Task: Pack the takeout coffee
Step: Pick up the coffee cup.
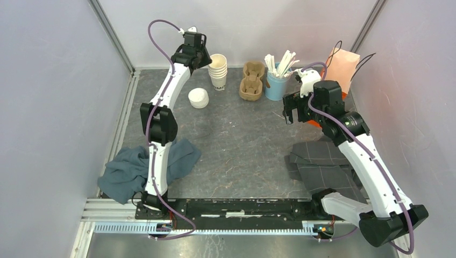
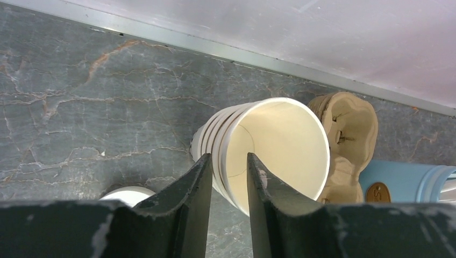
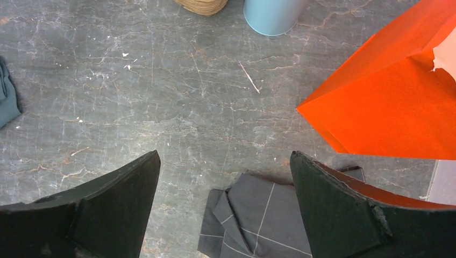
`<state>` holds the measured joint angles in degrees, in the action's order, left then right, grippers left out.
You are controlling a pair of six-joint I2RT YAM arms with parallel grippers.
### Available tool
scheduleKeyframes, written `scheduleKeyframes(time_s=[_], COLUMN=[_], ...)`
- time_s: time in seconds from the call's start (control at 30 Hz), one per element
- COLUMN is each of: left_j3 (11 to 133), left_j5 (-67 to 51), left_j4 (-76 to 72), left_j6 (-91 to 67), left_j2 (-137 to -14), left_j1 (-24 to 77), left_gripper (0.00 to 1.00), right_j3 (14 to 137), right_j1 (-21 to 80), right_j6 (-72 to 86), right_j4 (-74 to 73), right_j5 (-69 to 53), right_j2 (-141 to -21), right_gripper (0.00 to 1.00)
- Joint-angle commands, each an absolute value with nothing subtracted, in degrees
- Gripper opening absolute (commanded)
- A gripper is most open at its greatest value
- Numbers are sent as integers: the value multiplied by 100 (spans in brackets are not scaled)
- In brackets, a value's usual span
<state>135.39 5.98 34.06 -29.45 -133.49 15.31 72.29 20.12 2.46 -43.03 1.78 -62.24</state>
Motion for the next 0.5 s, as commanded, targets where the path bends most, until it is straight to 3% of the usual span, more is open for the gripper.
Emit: scheduleKeyframes(time_s=[0.0,0.47], left_j3=[13807,14050], left_j5=[753,995], left_j4=[3184,3189], left_j6=[-2657,-2546], left_j2=[-13443,-13548], left_j1=[1614,1721], left_gripper=[35,9], right_j3=[7339,7251], right_j1=[1990,1994], right_j6=[171,183], right_j4=[-4157,-4131], right_j5=[282,314], right_j2=[-6242,-6231], right_gripper=[98,98])
